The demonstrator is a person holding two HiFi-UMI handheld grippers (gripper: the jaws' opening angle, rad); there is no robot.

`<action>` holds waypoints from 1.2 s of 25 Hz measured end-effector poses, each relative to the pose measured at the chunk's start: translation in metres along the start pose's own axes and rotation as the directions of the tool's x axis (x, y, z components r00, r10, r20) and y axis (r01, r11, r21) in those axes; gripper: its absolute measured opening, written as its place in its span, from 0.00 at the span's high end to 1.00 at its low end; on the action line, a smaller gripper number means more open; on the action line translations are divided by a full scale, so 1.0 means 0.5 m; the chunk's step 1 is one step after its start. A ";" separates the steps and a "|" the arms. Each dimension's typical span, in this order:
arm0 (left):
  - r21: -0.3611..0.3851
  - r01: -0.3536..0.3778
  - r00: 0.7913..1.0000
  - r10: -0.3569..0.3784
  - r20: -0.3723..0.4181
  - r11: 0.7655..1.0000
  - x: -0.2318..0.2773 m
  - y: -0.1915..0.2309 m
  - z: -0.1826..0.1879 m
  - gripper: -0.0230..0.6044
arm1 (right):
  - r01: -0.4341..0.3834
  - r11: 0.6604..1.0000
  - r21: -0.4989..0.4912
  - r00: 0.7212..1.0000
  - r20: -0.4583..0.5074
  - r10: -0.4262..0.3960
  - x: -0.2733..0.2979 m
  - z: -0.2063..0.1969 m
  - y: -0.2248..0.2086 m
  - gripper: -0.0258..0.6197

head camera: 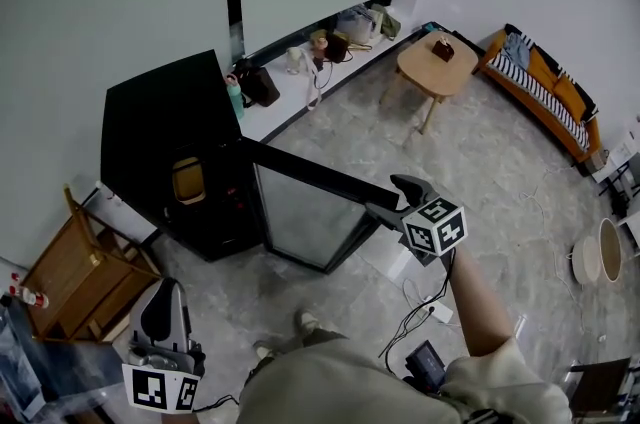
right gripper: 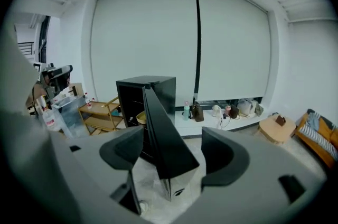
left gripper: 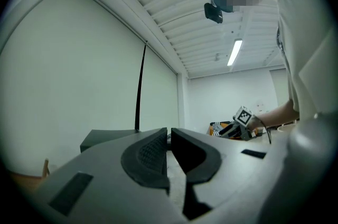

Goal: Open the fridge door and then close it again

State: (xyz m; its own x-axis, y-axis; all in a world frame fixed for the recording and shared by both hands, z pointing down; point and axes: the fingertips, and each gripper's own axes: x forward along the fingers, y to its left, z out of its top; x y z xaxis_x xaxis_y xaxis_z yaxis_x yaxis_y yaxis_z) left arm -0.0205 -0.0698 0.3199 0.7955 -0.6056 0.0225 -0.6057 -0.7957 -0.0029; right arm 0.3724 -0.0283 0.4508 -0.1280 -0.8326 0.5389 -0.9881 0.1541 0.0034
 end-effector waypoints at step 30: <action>-0.007 -0.006 1.000 0.006 -0.004 1.000 -0.028 0.008 -0.015 0.92 | -0.025 0.998 0.066 0.999 -0.033 0.027 -0.027 -0.065 0.064 0.58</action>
State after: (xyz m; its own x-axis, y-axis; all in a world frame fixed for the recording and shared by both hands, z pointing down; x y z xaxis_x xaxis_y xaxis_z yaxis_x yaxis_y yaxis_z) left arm -0.0344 -0.0645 0.3270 0.7920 -0.6100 0.0267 -0.6103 -0.7922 0.0043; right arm 0.3451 0.0051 0.4713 -0.1519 -0.8100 0.5664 -0.9880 0.1396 -0.0654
